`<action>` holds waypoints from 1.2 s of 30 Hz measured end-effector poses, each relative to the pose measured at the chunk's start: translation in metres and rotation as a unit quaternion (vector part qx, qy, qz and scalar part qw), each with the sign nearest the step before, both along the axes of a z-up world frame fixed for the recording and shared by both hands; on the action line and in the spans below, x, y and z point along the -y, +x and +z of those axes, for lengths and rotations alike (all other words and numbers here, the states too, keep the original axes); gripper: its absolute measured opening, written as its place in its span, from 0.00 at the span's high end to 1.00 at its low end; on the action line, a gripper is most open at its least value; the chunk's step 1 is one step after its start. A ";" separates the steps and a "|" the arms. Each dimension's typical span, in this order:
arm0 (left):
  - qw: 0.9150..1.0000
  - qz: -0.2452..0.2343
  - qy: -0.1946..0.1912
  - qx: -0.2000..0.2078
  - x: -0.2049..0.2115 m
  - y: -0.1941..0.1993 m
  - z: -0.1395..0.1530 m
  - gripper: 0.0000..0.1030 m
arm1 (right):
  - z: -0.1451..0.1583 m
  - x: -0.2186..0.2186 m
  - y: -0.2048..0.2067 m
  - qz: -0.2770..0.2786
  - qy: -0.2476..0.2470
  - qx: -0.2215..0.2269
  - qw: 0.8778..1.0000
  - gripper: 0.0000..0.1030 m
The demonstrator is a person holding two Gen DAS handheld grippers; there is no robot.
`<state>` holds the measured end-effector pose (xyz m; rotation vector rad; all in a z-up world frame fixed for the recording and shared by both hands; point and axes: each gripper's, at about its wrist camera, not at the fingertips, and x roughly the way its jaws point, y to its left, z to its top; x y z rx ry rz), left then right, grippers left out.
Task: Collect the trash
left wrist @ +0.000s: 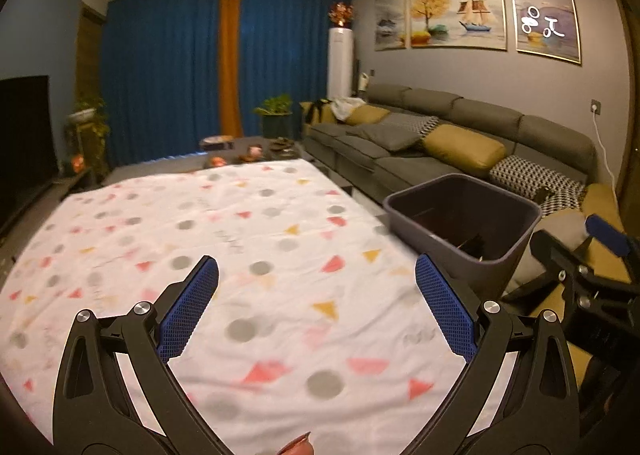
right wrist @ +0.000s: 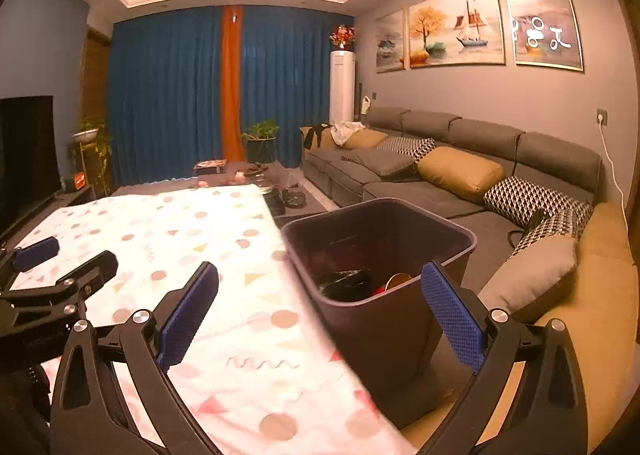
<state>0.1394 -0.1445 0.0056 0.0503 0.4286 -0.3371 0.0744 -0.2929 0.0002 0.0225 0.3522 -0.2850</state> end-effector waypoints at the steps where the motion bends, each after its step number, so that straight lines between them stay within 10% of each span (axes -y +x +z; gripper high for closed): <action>1: 1.000 0.005 0.000 0.000 -0.008 -0.007 0.001 0.06 | 0.002 -0.005 -0.005 0.002 -0.002 0.002 1.000 0.05; 36: 0.998 0.035 -0.051 -0.012 -0.093 -0.100 0.020 0.06 | 0.023 -0.064 -0.096 0.019 -0.001 0.039 0.999 0.05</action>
